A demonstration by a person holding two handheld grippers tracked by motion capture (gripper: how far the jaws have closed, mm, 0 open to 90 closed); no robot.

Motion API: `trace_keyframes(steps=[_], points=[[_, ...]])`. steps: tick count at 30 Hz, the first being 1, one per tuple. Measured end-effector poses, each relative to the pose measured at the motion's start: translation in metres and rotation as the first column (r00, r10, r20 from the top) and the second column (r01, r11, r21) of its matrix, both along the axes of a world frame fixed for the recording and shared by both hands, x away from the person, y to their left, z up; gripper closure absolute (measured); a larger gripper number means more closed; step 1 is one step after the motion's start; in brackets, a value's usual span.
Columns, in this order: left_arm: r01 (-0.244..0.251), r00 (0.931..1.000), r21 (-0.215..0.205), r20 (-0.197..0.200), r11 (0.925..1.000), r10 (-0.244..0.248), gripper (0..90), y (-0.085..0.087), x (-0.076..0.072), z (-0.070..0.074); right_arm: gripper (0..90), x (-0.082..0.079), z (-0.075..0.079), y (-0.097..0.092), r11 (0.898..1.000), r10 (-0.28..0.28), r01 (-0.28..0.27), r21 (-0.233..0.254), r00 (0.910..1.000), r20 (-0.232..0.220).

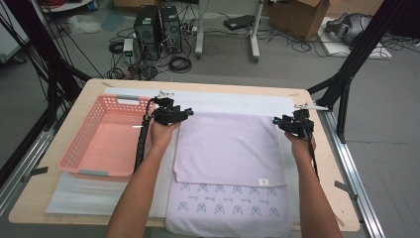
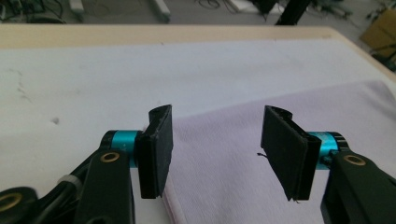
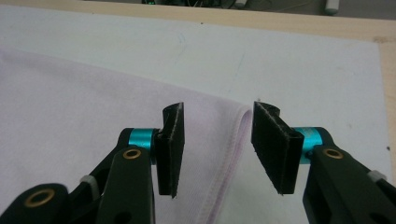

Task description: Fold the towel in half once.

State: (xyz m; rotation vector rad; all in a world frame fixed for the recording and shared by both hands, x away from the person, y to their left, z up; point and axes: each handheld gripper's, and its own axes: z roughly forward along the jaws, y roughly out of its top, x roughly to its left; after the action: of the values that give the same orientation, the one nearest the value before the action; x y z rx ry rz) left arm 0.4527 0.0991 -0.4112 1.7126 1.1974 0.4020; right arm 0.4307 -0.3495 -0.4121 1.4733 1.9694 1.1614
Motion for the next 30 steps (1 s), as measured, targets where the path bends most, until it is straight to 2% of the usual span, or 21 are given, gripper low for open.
trace_keyframes(steps=[2,5,7,9,10,13,18,20,21,23,24,27,30], points=[[0.003,0.9998,-0.007,0.022,1.0000,-0.003,45.1,-0.001,-0.006,0.000,53.8,-0.005,-0.001,-0.002,1.000,0.010,-0.010,0.006,0.9999,-0.012],[0.025,0.9994,-0.006,0.023,0.9997,-0.024,45.1,-0.001,-0.013,-0.002,53.6,-0.013,-0.003,-0.007,1.000,0.023,-0.023,0.007,0.9996,-0.016],[0.046,0.9989,0.002,-0.001,0.9989,-0.046,43.9,-0.002,-0.016,-0.002,51.6,-0.019,-0.003,-0.010,0.999,0.027,-0.027,0.024,0.9992,-0.029],[0.045,0.9980,0.004,0.045,0.9990,-0.045,44.1,-0.003,-0.025,-0.001,50.1,-0.024,-0.001,-0.012,0.999,0.045,-0.043,0.030,0.9976,-0.054],[0.049,0.9972,0.003,0.057,0.9988,-0.049,45.0,-0.002,-0.028,-0.001,50.2,-0.027,0.001,-0.012,0.998,0.052,-0.051,0.031,0.9973,-0.052],[0.066,0.9966,0.010,0.048,0.9978,-0.066,44.8,-0.003,-0.037,-0.001,50.9,-0.037,0.007,-0.012,0.998,0.060,-0.060,0.016,0.9982,-0.009],[0.083,0.9934,-0.002,0.079,0.9965,-0.083,44.6,-0.002,-0.059,0.000,52.6,-0.056,0.009,-0.010,0.996,0.087,-0.087,0.022,0.9962,0.000],[0.093,0.9920,0.003,0.086,0.9957,-0.093,44.7,-0.001,-0.068,-0.001,53.1,-0.065,0.007,-0.008,0.995,0.095,-0.095,0.019,0.9954,0.009],[0.102,0.9919,0.010,0.076,0.9947,-0.103,44.4,-0.001,-0.072,-0.001,53.1,-0.070,0.005,-0.007,0.995,0.099,-0.099,0.007,0.9951,0.005],[0.111,0.9890,0.018,0.097,0.9937,-0.112,44.0,-0.001,-0.082,-0.002,53.8,-0.080,0.002,-0.005,0.994,0.106,-0.106,-0.018,0.9943,0.001],[0.120,0.9872,0.037,0.102,0.9921,-0.123,44.1,-0.001,-0.088,-0.003,54.3,-0.085,0.000,-0.004,0.994,0.110,-0.110,-0.023,0.9939,0.000],[0.140,0.9848,0.051,0.097,0.9888,-0.144,44.0,-0.001,-0.097,-0.004,54.9,-0.097,-0.006,-0.007,0.993,0.112,-0.112,-0.027,0.9937,-0.005],[0.153,0.9823,0.047,0.102,0.9871,-0.157,44.0,0.000,-0.108,-0.007,54.9,-0.109,-0.010,-0.009,0.994,0.110,-0.111,-0.026,0.9938,-0.014]])
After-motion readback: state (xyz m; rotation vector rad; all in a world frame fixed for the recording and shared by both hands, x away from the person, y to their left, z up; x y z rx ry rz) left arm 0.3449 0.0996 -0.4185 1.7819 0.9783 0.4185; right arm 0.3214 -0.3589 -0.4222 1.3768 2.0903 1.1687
